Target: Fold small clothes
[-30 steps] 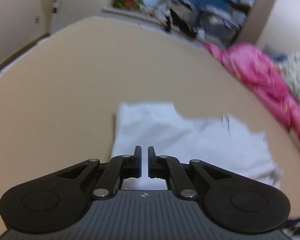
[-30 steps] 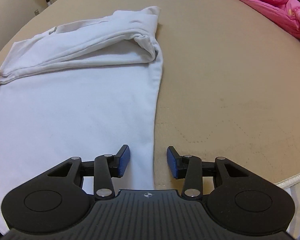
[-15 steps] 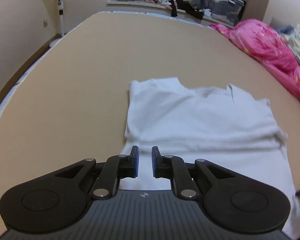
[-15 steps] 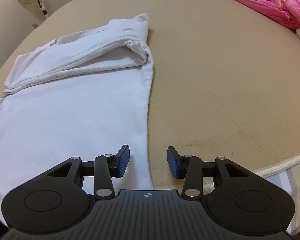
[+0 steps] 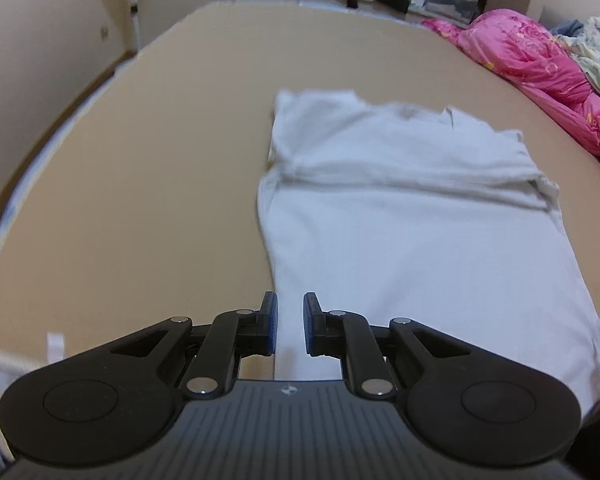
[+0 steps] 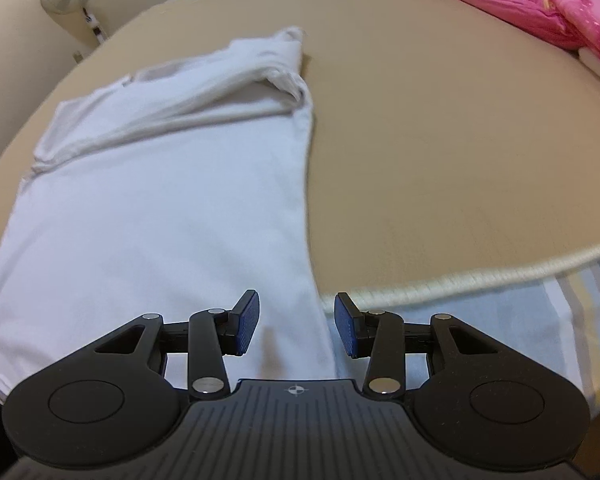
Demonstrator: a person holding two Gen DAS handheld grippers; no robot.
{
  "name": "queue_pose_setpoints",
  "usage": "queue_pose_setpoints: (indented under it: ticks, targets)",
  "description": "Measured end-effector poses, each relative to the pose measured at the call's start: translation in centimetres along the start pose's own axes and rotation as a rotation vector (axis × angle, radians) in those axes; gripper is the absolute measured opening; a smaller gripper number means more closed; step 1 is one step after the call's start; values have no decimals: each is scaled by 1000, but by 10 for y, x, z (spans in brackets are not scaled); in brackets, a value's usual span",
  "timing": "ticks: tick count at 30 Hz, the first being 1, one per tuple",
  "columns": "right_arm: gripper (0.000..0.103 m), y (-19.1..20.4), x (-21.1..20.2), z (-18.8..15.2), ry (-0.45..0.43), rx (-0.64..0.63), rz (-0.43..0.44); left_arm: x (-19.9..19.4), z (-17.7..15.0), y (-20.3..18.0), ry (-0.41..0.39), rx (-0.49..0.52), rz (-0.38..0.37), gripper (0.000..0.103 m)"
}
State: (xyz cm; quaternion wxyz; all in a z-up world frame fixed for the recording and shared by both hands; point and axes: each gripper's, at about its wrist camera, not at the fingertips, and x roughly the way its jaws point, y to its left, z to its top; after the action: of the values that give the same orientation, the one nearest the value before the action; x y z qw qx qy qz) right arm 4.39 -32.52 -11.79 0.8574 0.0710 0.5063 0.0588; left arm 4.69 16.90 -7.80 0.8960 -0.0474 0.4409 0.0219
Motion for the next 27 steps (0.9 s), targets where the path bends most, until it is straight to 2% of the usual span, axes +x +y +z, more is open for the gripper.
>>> queue_pose_setpoints:
  ticks: [4,7,9,12,19,22,23,24,25,26,27]
  targets:
    - [44,-11,-1,-9,40,69,-7,14,-31,21,152,-113,-51,14]
    - [44,-15,2,-15,74,80,-7,19,-47,31,235,-139,-78,18]
    - [44,-17,8,-19,110,86,3,19,-52,39,249,-159,-76,25]
    - [44,-18,17,-24,170,100,14,20,-61,44,278,-174,-77,25]
    - [46,-7,20,-24,181,66,10,16,-75,29,301,-105,-94,25]
    - [45,-5,21,-25,189,39,12,14,-81,24,300,-85,-83,20]
    - [41,-5,21,-26,190,32,13,14,-82,22,301,-79,-81,10]
    - [37,-4,21,-27,190,27,20,13,-83,21,302,-78,-84,7]
    - [17,-5,19,-27,189,29,33,11,-83,21,294,-79,-82,6]
    - [6,-7,17,-27,186,46,52,7,-82,20,277,-77,-81,6]
    - [6,-10,12,-25,173,74,68,0,-80,19,256,-77,-88,5]
